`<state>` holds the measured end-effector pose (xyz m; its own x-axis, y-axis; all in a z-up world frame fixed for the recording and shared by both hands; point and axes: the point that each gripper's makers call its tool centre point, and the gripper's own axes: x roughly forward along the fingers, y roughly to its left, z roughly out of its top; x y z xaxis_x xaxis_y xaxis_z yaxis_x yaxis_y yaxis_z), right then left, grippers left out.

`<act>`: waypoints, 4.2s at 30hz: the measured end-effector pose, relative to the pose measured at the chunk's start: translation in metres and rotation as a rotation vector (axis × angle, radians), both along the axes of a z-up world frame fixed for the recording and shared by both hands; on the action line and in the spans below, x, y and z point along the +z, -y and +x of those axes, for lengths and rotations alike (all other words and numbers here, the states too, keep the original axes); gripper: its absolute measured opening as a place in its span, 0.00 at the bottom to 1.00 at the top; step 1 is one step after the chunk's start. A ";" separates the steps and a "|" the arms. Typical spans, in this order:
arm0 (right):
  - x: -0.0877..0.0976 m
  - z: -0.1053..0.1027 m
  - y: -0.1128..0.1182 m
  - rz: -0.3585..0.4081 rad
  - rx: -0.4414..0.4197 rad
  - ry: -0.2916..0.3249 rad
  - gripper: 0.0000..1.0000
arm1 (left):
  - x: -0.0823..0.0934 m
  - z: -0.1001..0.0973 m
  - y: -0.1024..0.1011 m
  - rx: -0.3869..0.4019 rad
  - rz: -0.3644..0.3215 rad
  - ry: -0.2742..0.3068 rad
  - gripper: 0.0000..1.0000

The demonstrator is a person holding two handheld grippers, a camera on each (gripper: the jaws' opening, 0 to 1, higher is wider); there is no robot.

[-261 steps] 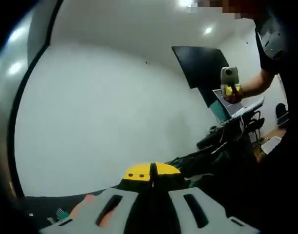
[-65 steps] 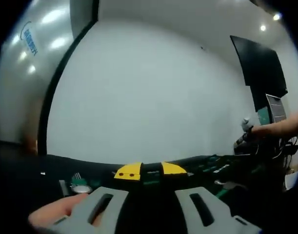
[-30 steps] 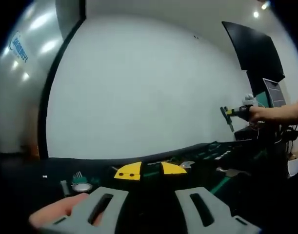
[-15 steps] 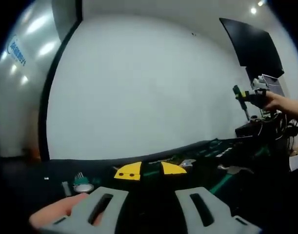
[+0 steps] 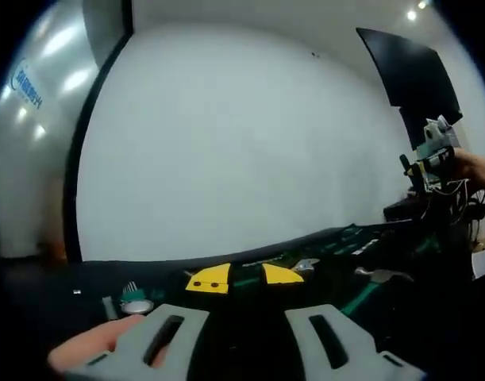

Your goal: Pick up the tools and put them into their designated positions in the toolbox.

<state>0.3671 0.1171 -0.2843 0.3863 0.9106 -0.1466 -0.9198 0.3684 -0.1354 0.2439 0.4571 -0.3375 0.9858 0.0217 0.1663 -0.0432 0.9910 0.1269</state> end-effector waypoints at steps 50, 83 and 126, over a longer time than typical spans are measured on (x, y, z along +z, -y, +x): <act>-0.101 -0.026 0.005 -0.560 0.429 -0.051 0.26 | -0.006 0.002 0.000 0.010 0.038 -0.032 0.11; -0.101 -0.024 -0.029 -0.582 0.665 0.087 0.13 | -0.014 0.006 0.000 0.031 0.103 -0.075 0.11; -0.110 -0.073 -0.079 -0.659 0.669 0.220 0.09 | -0.019 0.004 0.007 0.048 0.158 -0.106 0.11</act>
<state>0.2946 0.1960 -0.3940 -0.1027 0.7134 -0.6932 -0.8413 -0.4341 -0.3220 0.2480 0.4505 -0.3560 0.9965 0.0507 0.0663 -0.0677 0.9554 0.2874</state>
